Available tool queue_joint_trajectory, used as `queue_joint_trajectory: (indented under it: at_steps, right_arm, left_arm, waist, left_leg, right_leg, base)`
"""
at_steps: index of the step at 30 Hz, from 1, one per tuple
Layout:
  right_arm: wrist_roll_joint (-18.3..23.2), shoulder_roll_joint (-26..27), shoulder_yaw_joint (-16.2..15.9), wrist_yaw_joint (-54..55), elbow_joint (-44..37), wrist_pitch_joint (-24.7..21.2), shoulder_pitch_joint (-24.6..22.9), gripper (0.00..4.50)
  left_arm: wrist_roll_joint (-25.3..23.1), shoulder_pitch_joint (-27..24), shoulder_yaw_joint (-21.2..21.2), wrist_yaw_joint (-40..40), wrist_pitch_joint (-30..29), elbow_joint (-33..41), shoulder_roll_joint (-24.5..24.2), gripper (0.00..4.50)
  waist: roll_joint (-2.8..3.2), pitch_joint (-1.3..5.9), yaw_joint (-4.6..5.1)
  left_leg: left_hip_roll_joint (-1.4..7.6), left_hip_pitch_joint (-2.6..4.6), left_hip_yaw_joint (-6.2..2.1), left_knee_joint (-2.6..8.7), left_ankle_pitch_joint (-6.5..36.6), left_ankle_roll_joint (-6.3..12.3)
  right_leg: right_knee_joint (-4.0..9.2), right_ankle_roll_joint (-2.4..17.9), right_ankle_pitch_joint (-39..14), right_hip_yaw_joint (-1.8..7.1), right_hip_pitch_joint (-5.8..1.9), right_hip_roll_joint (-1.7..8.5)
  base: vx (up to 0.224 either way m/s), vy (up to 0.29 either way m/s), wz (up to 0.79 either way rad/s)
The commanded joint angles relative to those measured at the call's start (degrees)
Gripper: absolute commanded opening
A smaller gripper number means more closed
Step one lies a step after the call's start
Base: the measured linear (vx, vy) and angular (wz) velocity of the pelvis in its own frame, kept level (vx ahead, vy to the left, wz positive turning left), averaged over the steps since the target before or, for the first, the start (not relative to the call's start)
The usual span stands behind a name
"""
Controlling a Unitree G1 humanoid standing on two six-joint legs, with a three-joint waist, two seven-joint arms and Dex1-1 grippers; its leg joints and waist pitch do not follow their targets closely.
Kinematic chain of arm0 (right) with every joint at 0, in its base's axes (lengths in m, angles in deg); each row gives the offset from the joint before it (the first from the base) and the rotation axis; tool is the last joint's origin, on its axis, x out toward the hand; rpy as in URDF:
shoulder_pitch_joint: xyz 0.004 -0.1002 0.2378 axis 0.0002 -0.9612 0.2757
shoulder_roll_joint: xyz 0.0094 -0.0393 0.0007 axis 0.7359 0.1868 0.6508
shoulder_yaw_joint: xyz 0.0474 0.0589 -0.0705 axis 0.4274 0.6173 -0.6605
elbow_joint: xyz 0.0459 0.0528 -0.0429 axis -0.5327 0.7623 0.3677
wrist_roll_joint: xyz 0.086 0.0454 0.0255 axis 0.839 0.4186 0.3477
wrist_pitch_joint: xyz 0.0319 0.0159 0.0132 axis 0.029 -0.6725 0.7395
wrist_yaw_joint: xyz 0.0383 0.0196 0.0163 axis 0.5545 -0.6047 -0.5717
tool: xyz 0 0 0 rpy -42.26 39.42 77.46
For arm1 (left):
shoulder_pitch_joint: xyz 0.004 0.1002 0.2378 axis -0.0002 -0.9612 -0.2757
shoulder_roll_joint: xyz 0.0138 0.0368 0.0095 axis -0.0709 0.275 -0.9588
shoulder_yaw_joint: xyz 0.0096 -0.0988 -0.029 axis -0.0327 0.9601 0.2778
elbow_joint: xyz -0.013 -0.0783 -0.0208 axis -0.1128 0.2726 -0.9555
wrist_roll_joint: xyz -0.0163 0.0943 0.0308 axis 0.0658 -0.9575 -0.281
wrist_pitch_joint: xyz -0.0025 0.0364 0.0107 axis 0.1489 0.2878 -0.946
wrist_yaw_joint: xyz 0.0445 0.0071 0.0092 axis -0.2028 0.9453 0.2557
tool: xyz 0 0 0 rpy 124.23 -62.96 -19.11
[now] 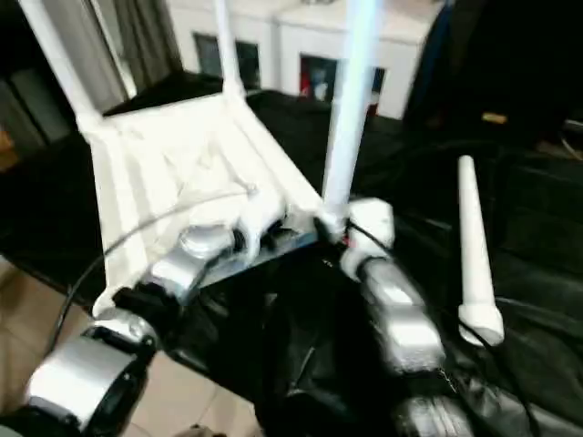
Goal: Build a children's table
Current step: Rotate leg to tighten
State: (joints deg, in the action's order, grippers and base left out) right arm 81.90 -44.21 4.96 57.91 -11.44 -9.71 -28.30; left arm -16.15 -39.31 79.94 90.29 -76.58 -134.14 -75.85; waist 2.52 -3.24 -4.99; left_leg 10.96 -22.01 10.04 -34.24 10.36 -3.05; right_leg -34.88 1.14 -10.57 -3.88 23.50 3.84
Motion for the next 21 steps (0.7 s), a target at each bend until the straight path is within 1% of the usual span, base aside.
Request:
queue_joint_trajectory:
  at_steps: [1,2,3,4,5,6,7,8,9,10,11,12,13,14,15,16,17,19,20,21]
  right_arm:
    - [0.9,-1.0,0.7,-1.1,-4.4,-2.3,-1.8,3.76]
    - [1.1,-1.8,-0.1,-2.0,-6.1,-3.5,-3.0,3.76]
    - [1.1,-1.9,-0.2,-2.2,-6.4,-3.7,-3.2,3.76]
    - [1.3,-2.8,-1.4,-3.6,-8.2,-5.1,-4.5,3.76]
    - [1.1,-3.8,-3.3,-5.3,-10.0,-7.3,-5.7,3.76]
    - [0.5,-4.4,-4.6,-6.1,-10.4,-8.6,-6.1,3.76]
    - [-0.5,-5.0,-6.2,-6.7,-11.0,-9.9,-6.5,3.76]
    - [-0.6,-5.1,-6.5,-6.8,-11.1,-10.2,-6.6,3.76]
    - [-1.2,-5.3,-7.4,-7.1,-11.3,-10.9,-6.7,3.76]
    - [-1.1,-4.8,-8.6,-7.1,-11.4,-12.6,-6.5,3.76]
    - [-1.1,-4.4,-8.8,-6.9,-11.0,-12.8,-6.1,3.76]
    - [-1.1,-4.1,-9.0,-6.8,-10.7,-13.0,-5.7,3.76]
    - [-1.6,-3.2,-10.2,-6.7,-9.2,-13.9,-4.3,3.76]
    - [-2.0,-2.8,-10.6,-6.7,-8.5,-13.8,-3.7,3.76]
    - [-2.0,-2.8,-10.6,-6.6,-8.3,-13.8,-3.6,3.76]
    - [-2.1,-2.4,-10.9,-6.5,-7.6,-14.0,-2.9,3.76]
    - [-2.3,-1.9,-11.1,-6.2,-6.2,-14.0,-1.6,3.76]
    - [-2.4,-1.3,-11.3,-5.7,-4.4,-14.3,0.0,3.76]
    - [-2.4,-1.1,-11.4,-5.6,-3.9,-14.3,0.4,3.47]
    - [-2.6,-1.0,-11.6,-5.5,-3.5,-14.6,0.9,3.47]
  left_arm:
    - [-0.9,-3.0,0.3,-0.8,-2.4,4.1,-2.4,1.08]
    - [-2.0,-5.2,0.4,-1.1,-4.7,7.9,-4.1,1.16]
    - [-2.2,-5.7,0.5,-1.2,-5.1,8.7,-4.4,1.27]
    - [-3.3,-8.7,1.5,-2.3,-8.4,13.9,-6.3,1.41]
    - [-4.2,-12.6,3.2,-3.7,-12.5,20.6,-8.4,1.41]
    - [-5.0,-15.0,4.3,-4.4,-14.9,24.5,-9.6,1.41]
    - [-5.7,-17.8,5.6,-5.5,-17.5,29.2,-10.8,1.6]
    - [-5.8,-18.5,6.0,-5.7,-18.0,30.3,-11.0,1.6]
    - [-6.3,-20.4,7.1,-6.6,-19.8,33.4,-11.5,1.7]
    - [-6.8,-24.9,9.9,-9.2,-24.8,40.7,-12.2,1.8]
    - [-7.5,-26.0,10.6,-10.1,-25.9,42.3,-12.4,1.9]
    - [-8.1,-26.8,11.2,-10.7,-26.8,43.5,-12.6,1.96]
    - [-12.0,-30.0,13.2,-14.5,-29.7,48.1,-13.2,2.04]
    - [-13.3,-30.9,13.9,-15.8,-30.8,49.6,-13.0,2.14]
    - [-13.5,-31.0,14.1,-16.0,-31.0,49.9,-13.0,2.14]
    - [-14.4,-32.0,14.7,-17.3,-32.7,51.6,-12.8,2.14]
    - [-15.5,-33.0,15.0,-17.9,-34.1,52.8,-13.3,2.14]
    - [-16.2,-34.6,15.2,-18.6,-36.9,54.6,-13.8,2.14]
    - [-16.1,-35.0,15.4,-18.7,-37.8,55.1,-13.8,2.22]
    - [-15.8,-35.6,14.9,-18.1,-39.4,55.3,-14.5,2.22]
  waist:
    - [-1.26,4.26,-0.13]
    - [-1.15,3.95,0.14]
    - [-1.14,3.9,0.09]
    - [-0.95,3.68,0.29]
    - [-0.66,3.77,0.26]
    - [-0.68,3.61,0.68]
    - [-0.93,3.85,1.05]
    - [-0.72,4.04,1.09]
    - [-0.61,3.85,1.14]
    - [-1.21,3.4,1.3]
    - [-1.01,3.16,1.26]
    - [-0.92,3.22,1.32]
    - [-1.18,2.98,1.35]
    - [-1.21,2.68,1.47]
    - [-0.99,2.86,1.41]
    - [-1.01,2.78,1.32]
    - [-1.03,2.65,1.23]
    - [-1.16,2.57,1.32]
    - [-1.18,2.58,1.17]
    - [-1.07,2.45,1.1]
  left_leg:
    - [1.86,0.32,-0.57,3.4,5.1,7.54]
    - [1.85,0.39,-0.51,3.63,7.2,6.53]
    - [1.88,0.42,-0.56,3.68,7.8,6.09]
    - [1.85,0.65,-0.5,3.87,10.0,4.77]
    - [2.22,0.65,-0.79,4.04,10.3,4.06]
    - [2.28,0.35,-0.84,4.27,10.2,3.75]
    - [2.19,0.57,-0.83,4.08,10.3,3.41]
    - [2.44,0.67,-0.93,4.05,9.8,2.89]
    - [2.52,0.9,-0.83,4.07,10.1,2.73]
    - [2.41,0.63,-0.77,4.24,10.9,2.7]
    - [2.4,0.56,-0.8,4.4,11.4,2.83]
    - [2.43,0.71,-0.79,4.34,11.8,2.64]
    - [2.42,0.81,-0.82,4.45,12.8,2.49]
    - [2.21,0.59,-0.88,4.68,13.5,2.3]
    - [2.32,0.77,-1.02,4.61,13.7,1.85]
    - [2.38,1.17,-0.89,4.62,14.5,1.25]
    - [2.37,1.18,-0.98,4.74,14.9,0.88]
    - [2.29,0.84,-1.15,4.93,14.9,0.49]
    - [2.28,1.01,-1.07,4.83,14.5,0.44]
    - [2.2,1.05,-1.03,4.83,14.6,0.46]
  right_leg:
    - [3.59,12.0,-3.3,2.47,-3.87,4.33]
    - [4.1,11.1,-8.3,2.41,-3.76,4.28]
    - [4.45,10.4,-10.6,2.46,-3.73,4.38]
    - [4.91,9.3,-15.6,2.47,-3.41,4.22]
    - [4.66,9.2,-15.8,2.55,-3.66,4.42]
    - [4.76,8.6,-15.7,2.53,-3.38,4.09]
    - [4.8,8.8,-15.0,2.59,-3.26,4.03]
    - [4.3,9.4,-13.5,2.66,-3.35,4.12]
    - [4.41,10.0,-13.0,2.73,-2.86,3.96]
    - [4.57,10.2,-13.8,2.69,-2.87,3.94]
    - [4.8,10.1,-15.0,2.7,-2.71,3.94]
    - [4.76,10.0,-15.6,2.72,-2.64,3.89]
    - [4.89,9.5,-17.0,2.75,-2.4,3.79]
    - [5.27,8.4,-19.2,2.7,-2.4,3.73]
    - [5.06,8.3,-19.3,2.73,-2.38,3.8]
    - [5.25,8.1,-19.0,2.88,-1.95,3.6]
    - [5.2,8.3,-18.4,2.98,-1.92,3.66]
    - [4.91,8.5,-17.2,2.98,-2.17,3.68]
    - [4.89,8.5,-16.1,3.09,-2.05,3.69]
    - [4.98,8.5,-15.9,3.14,-1.9,3.65]
  base:
    - [0.0,0.0,0.0]
    - [0.0,0.0,0.0]
    - [0.0,0.0,0.0]
    - [0.0,0.0,0.0]
    - [0.0,0.0,0.0]
    - [0.0,0.0,0.0]
    - [0.0,0.0,0.0]
    - [0.0,0.0,0.0]
    - [0.0,0.0,0.0]
    - [0.0,0.0,0.0]
    - [0.0,0.0,0.0]
    - [0.0,0.0,0.0]
    - [0.0,0.0,0.0]
    - [0.0,0.0,0.0]
    - [0.0,0.0,0.0]
    - [0.0,0.0,0.0]
    - [0.0,0.0,0.0]
    - [0.0,0.0,0.0]
    - [0.0,0.0,0.0]
    - [0.0,0.0,0.0]
